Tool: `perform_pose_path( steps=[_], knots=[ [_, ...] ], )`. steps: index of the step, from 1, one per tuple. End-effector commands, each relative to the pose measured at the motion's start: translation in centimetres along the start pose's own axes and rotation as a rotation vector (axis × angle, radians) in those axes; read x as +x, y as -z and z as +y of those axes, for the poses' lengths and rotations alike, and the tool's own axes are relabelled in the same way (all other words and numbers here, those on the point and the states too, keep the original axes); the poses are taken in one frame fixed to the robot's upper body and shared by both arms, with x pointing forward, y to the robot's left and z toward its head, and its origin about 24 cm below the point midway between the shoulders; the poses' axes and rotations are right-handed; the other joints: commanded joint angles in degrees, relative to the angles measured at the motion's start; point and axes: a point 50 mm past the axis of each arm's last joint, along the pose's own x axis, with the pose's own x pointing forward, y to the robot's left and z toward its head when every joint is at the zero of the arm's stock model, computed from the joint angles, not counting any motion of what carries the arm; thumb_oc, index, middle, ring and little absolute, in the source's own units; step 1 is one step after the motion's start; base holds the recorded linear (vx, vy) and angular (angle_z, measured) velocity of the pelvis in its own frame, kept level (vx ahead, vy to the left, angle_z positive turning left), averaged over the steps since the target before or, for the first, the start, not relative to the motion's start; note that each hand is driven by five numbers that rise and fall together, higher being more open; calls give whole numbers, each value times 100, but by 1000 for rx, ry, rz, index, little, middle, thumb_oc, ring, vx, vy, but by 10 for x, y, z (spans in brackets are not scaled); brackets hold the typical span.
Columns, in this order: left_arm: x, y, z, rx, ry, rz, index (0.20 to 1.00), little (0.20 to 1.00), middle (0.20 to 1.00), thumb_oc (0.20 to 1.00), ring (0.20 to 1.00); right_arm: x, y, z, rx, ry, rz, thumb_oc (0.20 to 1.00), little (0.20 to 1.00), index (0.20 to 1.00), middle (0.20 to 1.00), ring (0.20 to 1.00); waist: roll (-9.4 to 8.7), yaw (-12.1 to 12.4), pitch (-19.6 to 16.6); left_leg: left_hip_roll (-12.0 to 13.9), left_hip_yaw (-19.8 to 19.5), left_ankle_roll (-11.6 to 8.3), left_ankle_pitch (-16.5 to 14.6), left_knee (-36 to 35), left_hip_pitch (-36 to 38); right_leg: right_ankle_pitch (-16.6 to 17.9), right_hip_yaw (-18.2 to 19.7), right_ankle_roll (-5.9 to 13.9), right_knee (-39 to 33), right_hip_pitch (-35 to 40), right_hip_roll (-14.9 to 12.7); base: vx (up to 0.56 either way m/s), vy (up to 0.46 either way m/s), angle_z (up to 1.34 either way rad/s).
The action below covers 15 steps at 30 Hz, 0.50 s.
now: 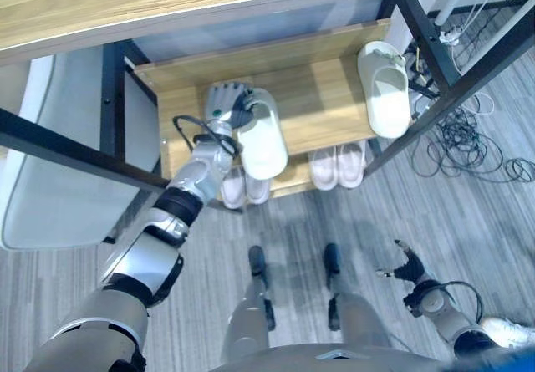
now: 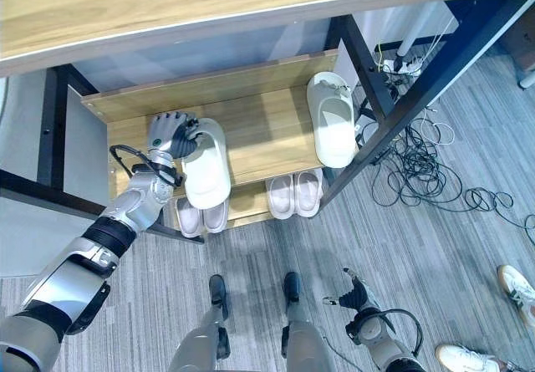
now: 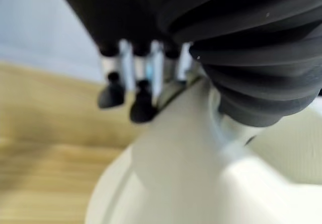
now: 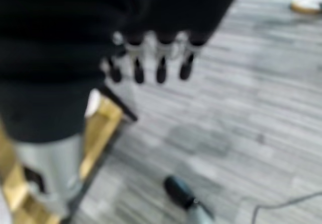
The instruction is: Arrange the slippers neatly on the shoe rack.
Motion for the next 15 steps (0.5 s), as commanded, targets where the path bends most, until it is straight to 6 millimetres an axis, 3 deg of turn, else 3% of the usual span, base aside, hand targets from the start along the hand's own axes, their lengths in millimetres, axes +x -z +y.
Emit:
perform_pose_path(
  steps=[1, 6, 11, 15],
  knots=[
    [28, -26, 30, -36, -164, -84, 200, 200, 200, 200, 200, 11, -23, -23, -29, 82, -97, 1000, 1000, 1000, 1000, 1000, 194, -7, 416, 30, -402, -168, -179, 66, -208, -570, 11, 352, 512, -377, -401, 5, -30, -20],
    [38, -38, 38, -23, -248, -90, 200, 200, 200, 200, 200, 12, -24, -23, -37, 91, -105, 1000, 1000, 1000, 1000, 1000, 228, -97, 425, 90, -327, -190, -169, 66, -238, -561, 84, 335, 518, -474, -356, 11, -32, -8],
    [41, -40, 33, -57, -274, -33, 200, 200, 200, 200, 200, 13, -27, -24, -42, 111, -110, 1000, 1000, 1000, 1000, 1000, 237, -190, 395, 171, -225, -212, -158, 66, -251, -548, 209, 321, 528, -609, -304, 28, -50, -15],
    [54, -54, 34, -68, -271, -26, 200, 200, 200, 200, 200, 16, -29, -26, -62, 122, -111, 1000, 1000, 1000, 1000, 1000, 284, -299, 397, 232, -127, -225, -155, 66, -239, -561, 289, 298, 597, -713, -257, 28, -45, -18]
  ],
)
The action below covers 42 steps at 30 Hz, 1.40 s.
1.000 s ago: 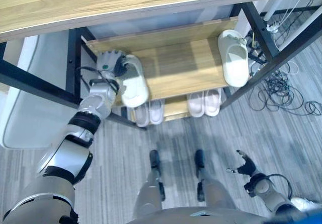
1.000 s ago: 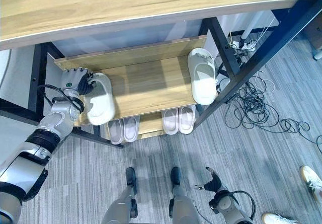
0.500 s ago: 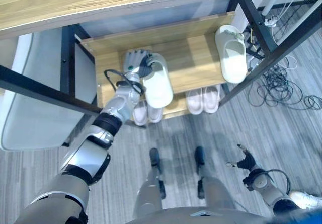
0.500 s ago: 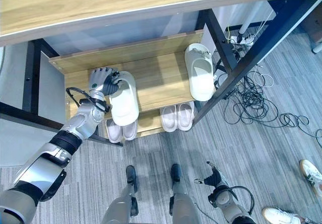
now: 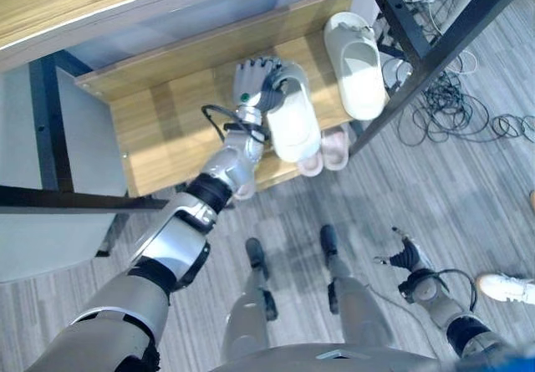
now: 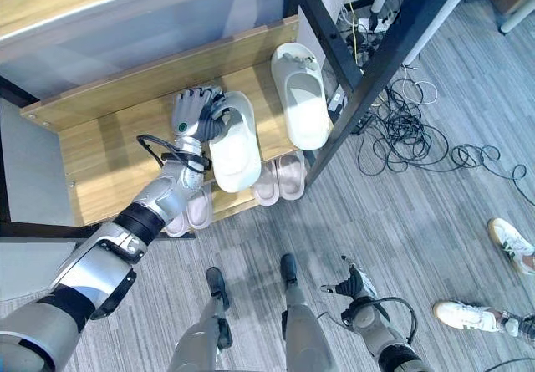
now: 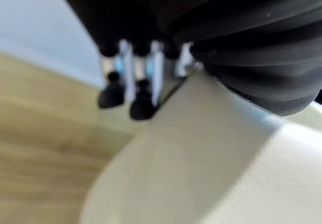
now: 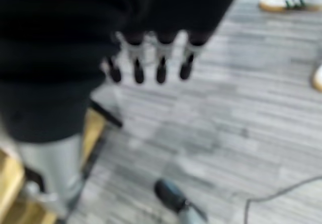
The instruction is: Arrange the slippers neatly on the shoe rack.
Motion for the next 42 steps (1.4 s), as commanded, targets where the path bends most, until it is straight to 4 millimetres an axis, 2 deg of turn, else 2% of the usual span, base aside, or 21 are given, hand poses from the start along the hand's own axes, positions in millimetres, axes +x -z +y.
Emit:
perform_pose_path(
  steps=[1, 4, 7, 10, 11, 14, 20, 21, 23, 24, 26, 29, 30, 31, 35, 42],
  knots=[
    [31, -9, 27, -6, -114, -15, 200, 200, 200, 200, 200, 5, -5, -19, -40, 63, -49, 1000, 1000, 1000, 1000, 1000, 128, 30, 113, 136, -469, -269, -138, 42, -246, -607, -42, 297, 594, -533, -354, 19, -29, -17],
    [41, -23, 27, -25, -117, -7, 200, 200, 200, 200, 200, 6, -6, -15, -55, 55, -49, 1000, 1000, 1000, 1000, 1000, 154, -58, 114, 175, -428, -283, -119, 42, -266, -589, 5, 298, 596, -603, -322, 18, -25, -17],
    [48, -24, 32, 38, -125, -23, 200, 200, 200, 200, 200, 6, -2, -14, -67, 53, -36, 1000, 1000, 1000, 1000, 1000, 153, -111, 100, 186, -416, -289, -121, 42, -298, -550, 29, 307, 554, -650, -303, 0, 0, 0],
    [58, -16, 43, 127, -140, -14, 200, 200, 200, 200, 200, 5, 2, -14, -73, 55, -28, 1000, 1000, 1000, 1000, 1000, 137, -143, 43, 213, -414, -289, -119, 42, -342, -531, 35, 301, 555, -721, -285, 5, -9, -1],
    [64, -7, 53, 208, -154, -13, 200, 200, 200, 200, 200, 4, 7, -16, -83, 60, -19, 1000, 1000, 1000, 1000, 1000, 129, -160, 1, 224, -434, -288, -125, 42, -359, -525, 13, 304, 544, -721, -284, 0, 0, 0],
    [69, -1, 62, 259, -181, -15, 200, 200, 200, 200, 200, 3, 10, -17, -89, 65, -15, 1000, 1000, 1000, 1000, 1000, 136, -166, -36, 206, -477, -280, -128, 42, -409, -524, -18, 302, 548, -762, -284, 0, 0, 0],
    [68, -1, 63, 293, -203, -18, 216, 216, 216, 216, 216, 6, -1, -14, -76, 59, -52, 1000, 1000, 1000, 1000, 1000, 59, -197, -54, 190, -543, -278, -108, 42, -543, -520, -72, 291, 572, -866, -255, -5, -1, 2],
    [67, -1, 61, 257, -202, -2, 313, 313, 313, 313, 313, 6, -3, -13, -77, 56, -64, 1000, 1000, 1000, 1000, 1000, 33, -213, -42, 178, -537, -273, -112, 42, -569, -502, -56, 291, 565, -901, -255, 0, 0, 0],
    [66, -2, 59, 236, -199, 6, 338, 338, 338, 338, 338, 6, -4, -12, -77, 55, -66, 1000, 1000, 1000, 1000, 1000, 22, -217, -44, 175, -534, -270, -111, 42, -583, -495, -53, 291, 567, -922, -258, 0, 0, 0],
    [65, -5, 56, 205, -197, 15, 382, 382, 382, 382, 382, 5, -4, -11, -78, 54, -70, 1000, 1000, 1000, 1000, 1000, 8, -230, -28, 175, -527, -265, -111, 42, -602, -490, -44, 286, 577, -950, -263, 0, 0, 0],
    [65, -8, 54, 194, -195, 13, 420, 420, 420, 420, 420, 5, -4, -10, -79, 55, -70, 1000, 1000, 1000, 1000, 1000, -2, -235, -21, 176, -524, -260, -112, 42, -605, -494, -35, 284, 586, -963, -264, 0, 0, 0],
    [61, -14, 47, 150, -179, 15, 645, 645, 645, 645, 645, 5, -5, -10, -76, 58, -69, 1000, 1000, 1000, 1000, 1000, -9, -232, -16, 169, -513, -253, -112, 42, -614, -496, -27, 276, 617, -998, -270, 0, 0, 0],
    [60, -15, 45, 140, -173, 15, 875, 875, 875, 875, 875, 5, -6, -11, -75, 60, -71, 1000, 1000, 1000, 1000, 1000, -16, -233, -21, 169, -513, -252, -113, 42, -622, -498, -21, 272, 621, -1008, -267, 0, 0, 0],
    [60, -15, 43, 137, -165, 17, 1000, 1000, 1000, 1000, 1000, 6, -6, -12, -76, 63, -72, 1000, 1000, 1000, 1000, 1000, -13, -236, -25, 173, -504, -252, -112, 42, -625, -495, -16, 272, 628, -1024, -265, 0, 0, 0],
    [59, -19, 40, 130, -147, 10, 1000, 1000, 1000, 1000, 1000, 8, -8, -14, -75, 70, -69, 1000, 1000, 1000, 1000, 1000, -12, -229, -45, 178, -502, -251, -115, 42, -627, -491, -2, 272, 628, -1044, -264, 0, 0, 0],
    [65, -16, 52, 98, -186, 24, 1000, 1000, 1000, 1000, 1000, 7, -3, -12, -81, 57, -51, 1000, 1000, 1000, 1000, 1000, 33, -210, -137, 176, -512, -250, -121, 42, -606, -516, -7, 268, 644, -1022, -261, 0, 0, 0]
  ],
)
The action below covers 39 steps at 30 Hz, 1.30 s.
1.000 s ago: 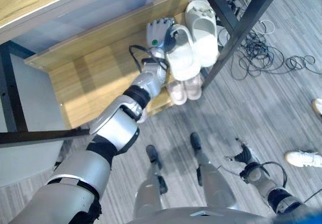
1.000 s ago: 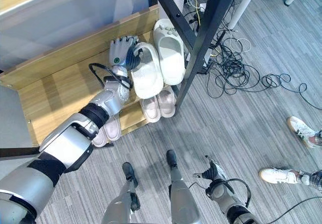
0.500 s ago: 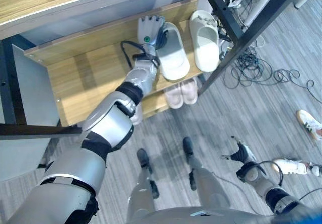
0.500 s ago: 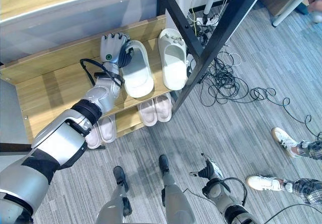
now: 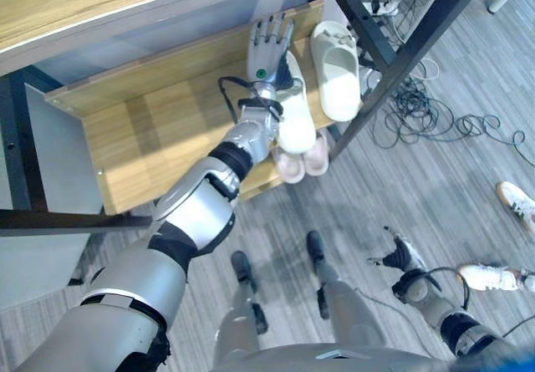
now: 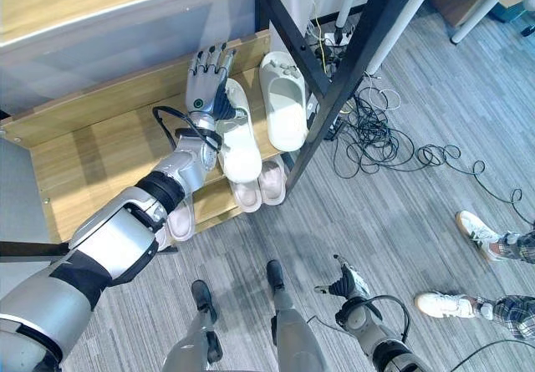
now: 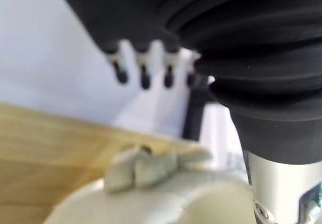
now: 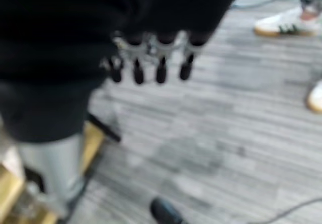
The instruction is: Arrange the slippers neatly on the shoe rack.
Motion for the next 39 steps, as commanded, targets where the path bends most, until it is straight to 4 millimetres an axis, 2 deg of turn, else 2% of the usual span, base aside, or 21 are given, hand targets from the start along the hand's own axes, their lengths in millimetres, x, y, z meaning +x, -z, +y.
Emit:
perform_pose_path(
  steps=[1, 4, 7, 10, 13, 15, 16, 19, 30, 36, 39],
  knots=[
    [35, 0, 46, -49, -186, 22, 1000, 1000, 1000, 1000, 1000, 9, 0, -26, -22, 70, -11, 1000, 1000, 1000, 1000, 1000, 356, 75, 477, 220, -661, -335, -86, 41, -349, -615, -176, 296, 498, -591, -237, 0, 0, 0],
    [39, 0, 60, -111, -240, 10, 1000, 1000, 1000, 1000, 1000, 6, 4, -22, -8, 58, 5, 1000, 1000, 1000, 1000, 1000, 391, 109, 451, 203, -670, -332, -91, 41, -314, -629, -200, 297, 491, -535, -241, 0, 0, 0],
    [35, 3, 66, -154, -269, -24, 1000, 1000, 1000, 1000, 1000, 5, 5, -19, 21, 56, 23, 1000, 1000, 1000, 1000, 1000, 435, 178, 440, 183, -685, -329, -96, 41, -280, -642, -212, 294, 489, -479, -246, 0, 0, 0],
    [4, 27, 53, -310, -258, 35, 1000, 1000, 1000, 1000, 1000, 5, 3, -15, 94, 73, 51, 1000, 1000, 1000, 1000, 1000, 520, 353, 466, 122, -711, -322, -93, 41, -234, -672, -269, 276, 494, -382, -284, 0, 0, 0],
    [-44, 58, 28, -375, -210, 139, 1000, 1000, 1000, 1000, 1000, 5, 1, -11, 142, 76, 78, 1000, 1000, 1000, 1000, 1000, 595, 540, 477, 70, -747, -316, -80, 41, -187, -698, -299, 251, 507, -309, -318, -8, 23, 9],
    [-60, 68, 18, -392, -182, 186, 1000, 1000, 1000, 1000, 1000, 6, -1, -11, 151, 77, 76, 1000, 1000, 1000, 1000, 1000, 607, 595, 478, 56, -749, -315, -79, 41, -178, -700, -309, 244, 511, -288, -325, -31, 27, 24],
    [-78, 78, 5, -453, -124, 251, 1000, 1000, 1000, 1000, 1000, 8, -2, -15, 168, 88, 81, 1000, 1000, 1000, 1000, 1000, 619, 647, 479, 43, -767, -310, -58, 41, -178, -694, -329, 237, 518, -273, -331, -48, 23, 26],
    [-91, 70, -11, -601, -9, 267, 1000, 1000, 1000, 1000, 1000, 8, -2, -14, 173, 80, 93, 1000, 1000, 1000, 1000, 1000, 653, 691, 458, 37, -791, -303, -24, 41, -201, -681, -342, 228, 514, -283, -337, -21, 13, 6],
    [-94, 9, -27, -814, 191, 109, 1000, 1000, 1000, 1000, 1000, 10, -2, -17, 176, 82, 96, 1000, 1000, 1000, 1000, 1000, 735, 682, 457, -9, -798, -268, -18, 41, -226, -683, -332, 240, 563, -331, -352, 1, 4, -1],
    [-93, -15, -36, -848, 278, 58, 1000, 1000, 1000, 1000, 1000, 13, -6, -21, 170, 86, 88, 1000, 1000, 1000, 1000, 1000, 781, 645, 502, -11, -762, -274, -16, 41, -222, -680, -312, 244, 554, -349, -351, 0, 0, 0],
    [-96, -21, -41, -850, 312, 50, 1000, 1000, 1000, 1000, 1000, 14, -7, -22, 166, 90, 84, 1000, 1000, 1000, 1000, 1000, 795, 635, 519, -3, -752, -278, -9, 41, -226, -670, -300, 251, 539, -356, -356, 0, 0, 0]
  ],
)
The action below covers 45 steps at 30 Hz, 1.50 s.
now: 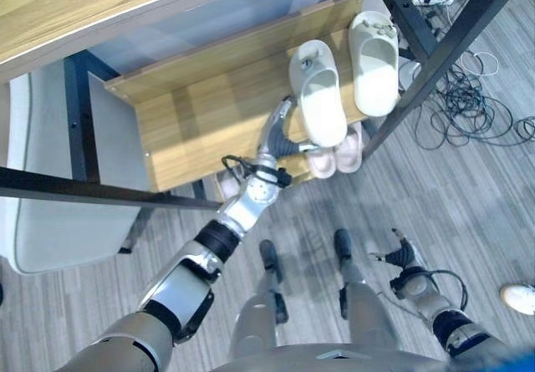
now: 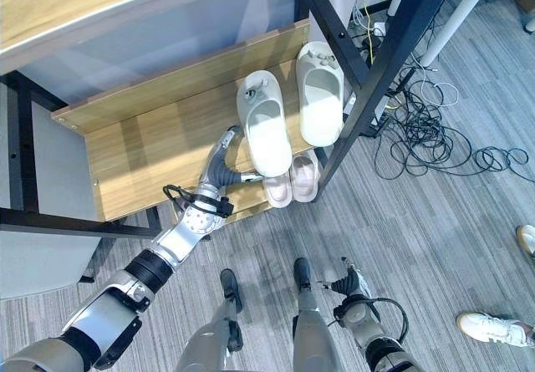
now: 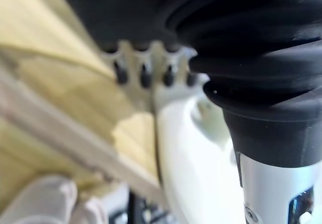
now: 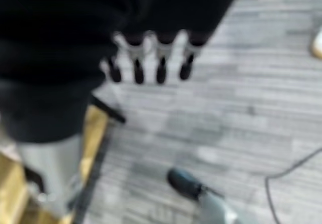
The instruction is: Arrange the slippers neatly on the shoe rack.
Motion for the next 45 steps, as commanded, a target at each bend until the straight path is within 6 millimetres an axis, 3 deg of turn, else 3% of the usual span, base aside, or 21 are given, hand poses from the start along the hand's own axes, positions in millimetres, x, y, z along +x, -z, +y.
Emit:
perform_pose_path(
  steps=[1, 15, 45],
  knots=[
    [15, -18, -3, -17, 27, -78, 1000, 1000, 1000, 1000, 1000, 7, -10, -19, -5, 47, -45, 1000, 1000, 1000, 1000, 1000, 215, 39, 116, 63, -556, -203, -51, 66, -334, -690, -131, 175, 670, -634, -279, 0, 0, 0],
    [22, -29, -28, -12, 71, -67, 1000, 1000, 1000, 1000, 1000, 11, -16, -21, -12, 57, -57, 1000, 1000, 1000, 1000, 1000, 157, -51, 137, 96, -556, -208, -31, 66, -382, -666, -101, 153, 676, -742, -253, 1, -2, 0],
    [26, -32, -46, -53, 43, 19, 1000, 1000, 1000, 1000, 1000, 15, -28, -17, 5, 53, -68, 1000, 1000, 1000, 1000, 1000, -19, -89, 137, 137, -633, -188, -24, 66, -457, -714, -111, 112, 790, -874, -205, 0, 0, 0]
  ],
)
